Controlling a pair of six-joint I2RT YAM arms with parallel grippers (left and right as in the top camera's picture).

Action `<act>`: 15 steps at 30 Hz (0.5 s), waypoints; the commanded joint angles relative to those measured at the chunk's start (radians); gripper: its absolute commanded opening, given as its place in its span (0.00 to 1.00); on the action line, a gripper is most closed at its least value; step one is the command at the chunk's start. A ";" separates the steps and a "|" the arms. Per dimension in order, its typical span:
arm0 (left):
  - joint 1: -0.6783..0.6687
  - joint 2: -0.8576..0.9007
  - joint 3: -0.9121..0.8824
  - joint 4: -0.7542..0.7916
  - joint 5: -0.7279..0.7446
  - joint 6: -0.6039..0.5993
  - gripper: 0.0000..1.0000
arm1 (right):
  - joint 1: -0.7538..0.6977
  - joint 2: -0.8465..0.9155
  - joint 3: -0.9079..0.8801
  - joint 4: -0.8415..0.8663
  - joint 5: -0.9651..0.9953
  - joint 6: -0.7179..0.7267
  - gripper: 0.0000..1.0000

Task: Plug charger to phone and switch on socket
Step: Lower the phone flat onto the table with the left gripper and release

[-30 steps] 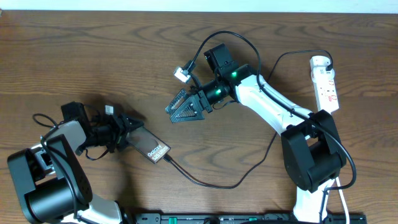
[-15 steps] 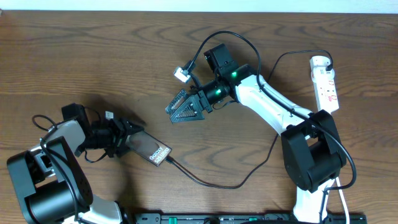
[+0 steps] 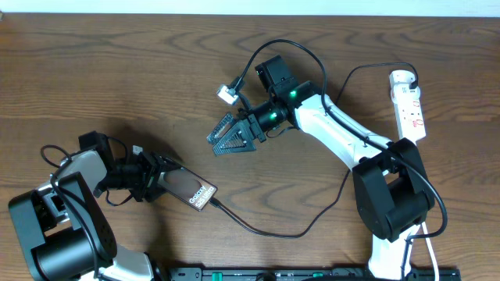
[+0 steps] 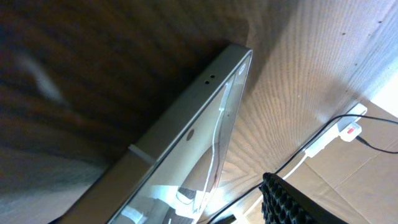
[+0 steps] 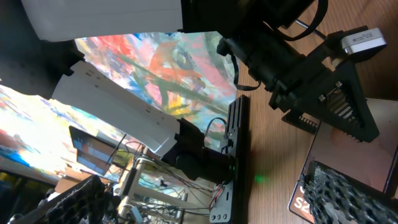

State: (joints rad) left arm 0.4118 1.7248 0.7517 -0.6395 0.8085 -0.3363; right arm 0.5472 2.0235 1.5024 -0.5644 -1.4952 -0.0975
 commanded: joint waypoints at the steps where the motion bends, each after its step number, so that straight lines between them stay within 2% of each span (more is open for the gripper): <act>1: 0.004 0.080 -0.075 -0.008 -0.427 -0.007 0.66 | 0.005 -0.011 0.016 -0.003 -0.014 -0.005 0.99; 15: 0.004 0.080 -0.074 -0.011 -0.526 -0.058 0.66 | 0.005 -0.011 0.016 0.000 -0.014 -0.005 0.99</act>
State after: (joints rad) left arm 0.4114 1.7180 0.7544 -0.6739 0.7574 -0.4004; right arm 0.5472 2.0235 1.5024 -0.5636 -1.4952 -0.0975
